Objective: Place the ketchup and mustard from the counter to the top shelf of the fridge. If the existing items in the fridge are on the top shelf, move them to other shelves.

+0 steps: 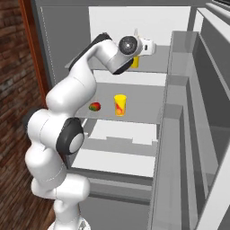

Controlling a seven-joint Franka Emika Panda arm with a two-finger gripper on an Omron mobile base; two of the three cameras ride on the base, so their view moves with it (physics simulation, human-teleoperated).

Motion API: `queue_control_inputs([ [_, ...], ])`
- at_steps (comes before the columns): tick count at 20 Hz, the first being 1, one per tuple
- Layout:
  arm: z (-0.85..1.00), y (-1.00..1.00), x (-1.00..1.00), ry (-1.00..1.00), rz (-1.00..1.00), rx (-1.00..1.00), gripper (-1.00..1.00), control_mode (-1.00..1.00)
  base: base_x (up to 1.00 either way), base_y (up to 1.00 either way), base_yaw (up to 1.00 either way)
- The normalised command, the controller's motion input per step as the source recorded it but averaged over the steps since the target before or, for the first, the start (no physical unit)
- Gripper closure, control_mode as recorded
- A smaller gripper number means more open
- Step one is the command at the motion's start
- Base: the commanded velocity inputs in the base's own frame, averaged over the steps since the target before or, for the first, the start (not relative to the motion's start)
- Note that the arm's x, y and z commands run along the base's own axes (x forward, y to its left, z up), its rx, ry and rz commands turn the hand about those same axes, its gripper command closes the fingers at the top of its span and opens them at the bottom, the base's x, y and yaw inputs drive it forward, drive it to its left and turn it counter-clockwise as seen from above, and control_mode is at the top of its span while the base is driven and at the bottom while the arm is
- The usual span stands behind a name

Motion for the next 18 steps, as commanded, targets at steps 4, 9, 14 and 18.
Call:
queue_control_inputs([
  [4,-0.06,0.0,0.08,0.0,0.0,0.0,-1.0,-1.0,0.0,0.0,0.0],
  [9,0.0,0.0,0.0,0.0,0.0,0.0,-1.0,-1.0,0.0,0.0,0.0],
  [14,0.0,0.0,0.0,0.0,0.0,0.0,-1.0,-1.0,0.0,0.0,0.0],
  [18,0.0,0.0,-0.04,0.0,0.0,0.0,-1.0,-1.0,0.0,0.0,0.0],
])
